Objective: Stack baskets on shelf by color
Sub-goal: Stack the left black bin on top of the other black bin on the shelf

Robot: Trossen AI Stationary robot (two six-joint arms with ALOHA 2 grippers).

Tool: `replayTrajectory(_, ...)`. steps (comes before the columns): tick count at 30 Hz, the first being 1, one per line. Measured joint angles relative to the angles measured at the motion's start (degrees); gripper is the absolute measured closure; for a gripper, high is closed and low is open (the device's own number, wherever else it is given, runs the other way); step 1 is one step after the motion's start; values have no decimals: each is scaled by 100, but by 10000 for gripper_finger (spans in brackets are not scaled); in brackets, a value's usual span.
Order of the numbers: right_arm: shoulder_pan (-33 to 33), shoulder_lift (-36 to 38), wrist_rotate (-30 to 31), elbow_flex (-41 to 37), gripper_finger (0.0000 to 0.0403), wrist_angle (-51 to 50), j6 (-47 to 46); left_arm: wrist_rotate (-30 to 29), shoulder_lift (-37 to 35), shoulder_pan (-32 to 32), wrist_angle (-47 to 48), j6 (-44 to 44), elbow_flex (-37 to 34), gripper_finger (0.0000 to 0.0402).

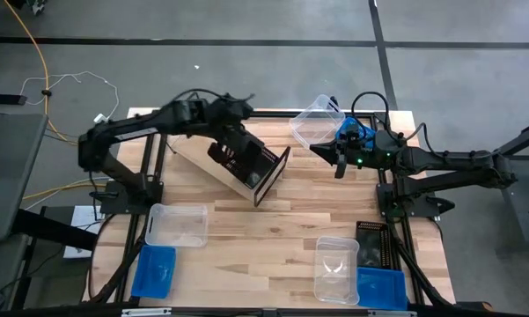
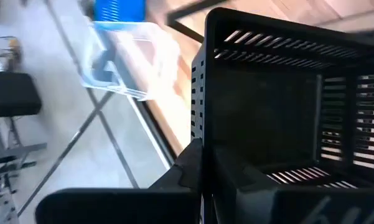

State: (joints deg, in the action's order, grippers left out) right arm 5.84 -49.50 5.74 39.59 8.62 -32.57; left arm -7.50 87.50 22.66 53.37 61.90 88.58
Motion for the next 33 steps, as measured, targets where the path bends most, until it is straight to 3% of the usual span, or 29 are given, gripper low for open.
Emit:
replayTrajectory(22, 0, 0, -15, 0, 403, -341, -55, 236, 702, -166, -23, 143, 4, 399)
replayTrajectory(33, 1, 0, -15, 0, 403, -372, -45, 237, 702, -332, -27, 233, 4, 345)
